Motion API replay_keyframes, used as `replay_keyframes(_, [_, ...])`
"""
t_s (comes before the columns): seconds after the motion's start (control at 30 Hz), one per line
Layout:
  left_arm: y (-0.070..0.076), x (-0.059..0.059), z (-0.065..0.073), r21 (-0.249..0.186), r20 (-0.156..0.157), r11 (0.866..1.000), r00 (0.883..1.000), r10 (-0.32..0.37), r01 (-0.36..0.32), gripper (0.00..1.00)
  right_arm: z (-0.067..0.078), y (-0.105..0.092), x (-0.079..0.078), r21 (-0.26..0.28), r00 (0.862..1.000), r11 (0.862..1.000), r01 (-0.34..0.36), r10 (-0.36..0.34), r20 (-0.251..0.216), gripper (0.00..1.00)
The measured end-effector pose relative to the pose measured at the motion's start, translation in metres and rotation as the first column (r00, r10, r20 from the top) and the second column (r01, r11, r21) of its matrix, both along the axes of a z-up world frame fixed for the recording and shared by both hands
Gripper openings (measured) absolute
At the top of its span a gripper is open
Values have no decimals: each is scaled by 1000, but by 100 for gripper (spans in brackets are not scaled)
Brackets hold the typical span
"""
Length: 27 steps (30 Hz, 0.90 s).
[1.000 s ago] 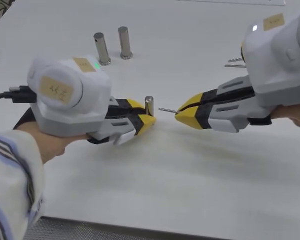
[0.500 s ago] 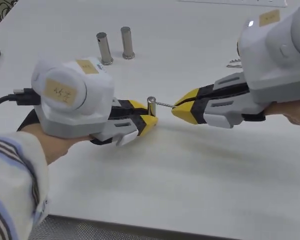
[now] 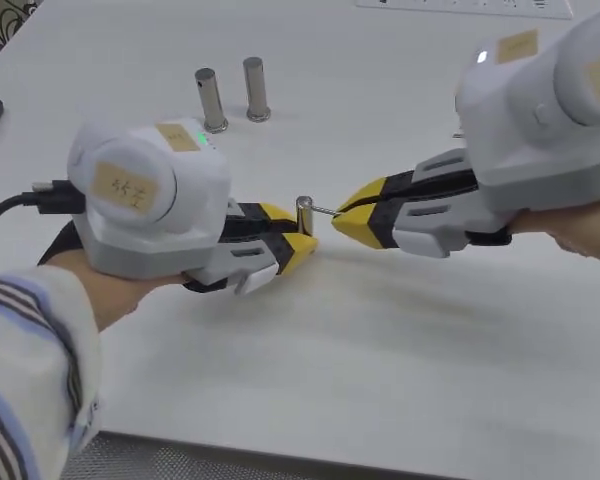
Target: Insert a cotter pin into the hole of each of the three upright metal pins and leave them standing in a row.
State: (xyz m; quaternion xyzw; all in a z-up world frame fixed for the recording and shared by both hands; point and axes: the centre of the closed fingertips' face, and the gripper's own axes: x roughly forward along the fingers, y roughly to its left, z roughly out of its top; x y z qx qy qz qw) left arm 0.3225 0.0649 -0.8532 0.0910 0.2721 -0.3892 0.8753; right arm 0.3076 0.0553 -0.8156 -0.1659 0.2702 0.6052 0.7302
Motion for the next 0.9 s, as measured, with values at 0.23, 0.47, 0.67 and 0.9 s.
replay_keyframes(0.23, [-1,0,-2,-1,-3,1000,1000,1,-1,7,0,7,0,13,1000,1000,7,-7,25,3])
replay_keyframes(0.47, [-1,0,-2,-1,-8,1000,1000,4,-4,7,0,11,1,8,998,1000,-18,17,57,4])
replay_keyframes(0.67, [-1,-1,-2,-7,-8,1000,1000,5,-5,7,-2,8,0,-4,994,999,-36,36,106,15])
replay_keyframes(0.9, [-1,-2,-2,-9,-9,1000,1000,4,-4,7,1,1,0,1,995,1000,-24,24,101,9])
